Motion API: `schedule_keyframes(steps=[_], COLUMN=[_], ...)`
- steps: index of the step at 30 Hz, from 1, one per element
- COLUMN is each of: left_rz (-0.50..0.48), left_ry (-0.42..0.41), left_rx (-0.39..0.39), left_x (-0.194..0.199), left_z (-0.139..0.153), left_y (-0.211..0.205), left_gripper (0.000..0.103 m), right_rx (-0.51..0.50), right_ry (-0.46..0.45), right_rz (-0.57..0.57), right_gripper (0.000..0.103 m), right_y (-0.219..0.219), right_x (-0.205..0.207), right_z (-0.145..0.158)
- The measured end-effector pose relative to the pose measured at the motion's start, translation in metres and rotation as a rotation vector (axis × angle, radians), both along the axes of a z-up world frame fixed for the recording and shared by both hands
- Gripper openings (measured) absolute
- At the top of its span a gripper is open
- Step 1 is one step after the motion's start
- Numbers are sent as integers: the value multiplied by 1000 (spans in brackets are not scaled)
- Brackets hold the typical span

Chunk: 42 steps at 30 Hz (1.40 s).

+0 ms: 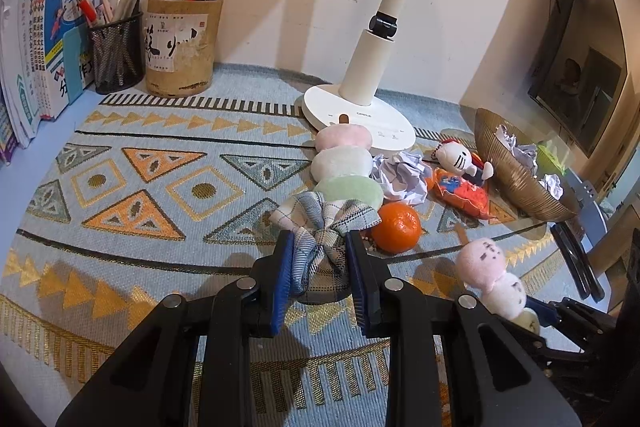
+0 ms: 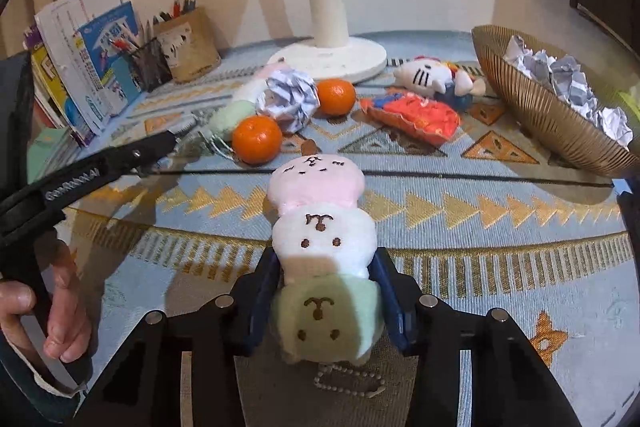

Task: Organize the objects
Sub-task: 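Lift the scrunchie and plush toy up toward the basket, then open both grippers over the basket, dropping scrunchie and plush toy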

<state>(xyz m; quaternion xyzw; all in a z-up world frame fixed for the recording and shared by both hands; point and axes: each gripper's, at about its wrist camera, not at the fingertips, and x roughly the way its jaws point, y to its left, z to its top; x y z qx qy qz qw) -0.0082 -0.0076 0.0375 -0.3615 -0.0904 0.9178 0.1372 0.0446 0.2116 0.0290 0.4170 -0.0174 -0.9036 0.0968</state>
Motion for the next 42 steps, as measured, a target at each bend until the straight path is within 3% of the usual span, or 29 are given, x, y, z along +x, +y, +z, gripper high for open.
schedule_keyframes(steps=[6,8,11,18,23,27,29,30,32,33,36,42], left_rz=[-17,-46,-112,-329,-411,-431,-435,-431,-418,-405,-428,-386], left_ry=[31,46,73,144,124,125,130,133,118,110,61,92], left_rx=[-10,-3,16,30,53,36,28,21,4,7,37,19], left_x=[9,13,11,-17,-54,-74,-84,-90,-98,-99,-96,-56], left_z=[10,21,48,110,115,106,101,98,89,85,80,99], left_y=[9,18,41,149,226,267,283,288,296,295,281,216], left_gripper=[23,23,23,23,23,23,33,55,80,80,80,80], right_rx=[-109,-158,-153,-141,-187,-207,-212,-212,-211,-205,-209,-233], right_ry=[52,59,105,311,344,324,317,313,274,248,207,217], right_rz=[-27,-49,-97,-306,-491,-539,-552,-552,-517,-517,-528,-479], right_gripper=[46,46,46,46,46,46,46,47,62,79,80,80], right_y=[19,34,60,154,222,249,258,262,268,272,281,275], right_x=[10,15,27,36,4,-29,-47,-54,-80,-89,-95,-55], right_z=[13,18,39,124,144,143,142,141,134,130,117,107])
